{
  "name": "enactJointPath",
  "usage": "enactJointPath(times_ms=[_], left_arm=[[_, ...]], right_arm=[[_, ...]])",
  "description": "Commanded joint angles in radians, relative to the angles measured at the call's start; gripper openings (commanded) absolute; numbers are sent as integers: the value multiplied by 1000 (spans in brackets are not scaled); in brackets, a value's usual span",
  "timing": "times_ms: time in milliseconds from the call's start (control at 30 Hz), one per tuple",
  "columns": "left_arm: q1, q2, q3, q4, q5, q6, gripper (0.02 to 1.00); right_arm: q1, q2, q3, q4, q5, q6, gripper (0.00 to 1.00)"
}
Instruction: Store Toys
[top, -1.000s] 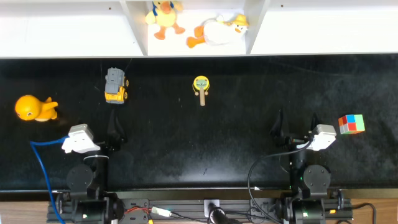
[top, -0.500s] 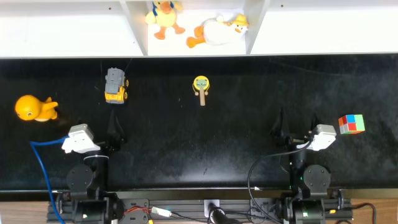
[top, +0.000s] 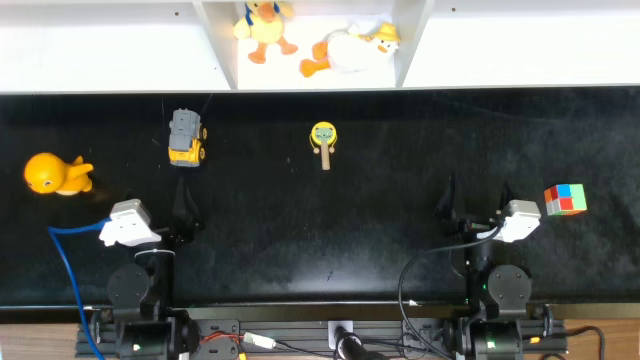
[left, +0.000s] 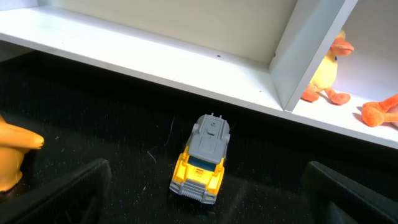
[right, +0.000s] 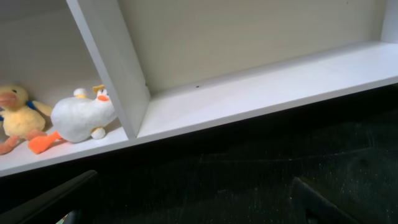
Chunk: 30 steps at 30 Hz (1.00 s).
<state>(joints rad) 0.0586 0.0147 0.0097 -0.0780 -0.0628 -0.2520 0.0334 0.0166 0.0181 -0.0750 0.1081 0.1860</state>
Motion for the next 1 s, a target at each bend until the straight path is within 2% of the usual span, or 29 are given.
enactJointPath(times_ms=[33, 700, 800, 1000], left_arm=[[-6, -12, -2, -2, 10, 19, 998], [-6, -12, -2, -2, 10, 19, 996], [-6, -12, -2, 34, -11, 19, 998], [-7, -12, -2, 60, 14, 17, 998]], right_arm=[[6, 0, -14, 4, -4, -4, 996], [6, 0, -14, 4, -4, -4, 996], [6, 0, -14, 4, -3, -4, 998], [6, 0, -14, 4, -4, -4, 993]])
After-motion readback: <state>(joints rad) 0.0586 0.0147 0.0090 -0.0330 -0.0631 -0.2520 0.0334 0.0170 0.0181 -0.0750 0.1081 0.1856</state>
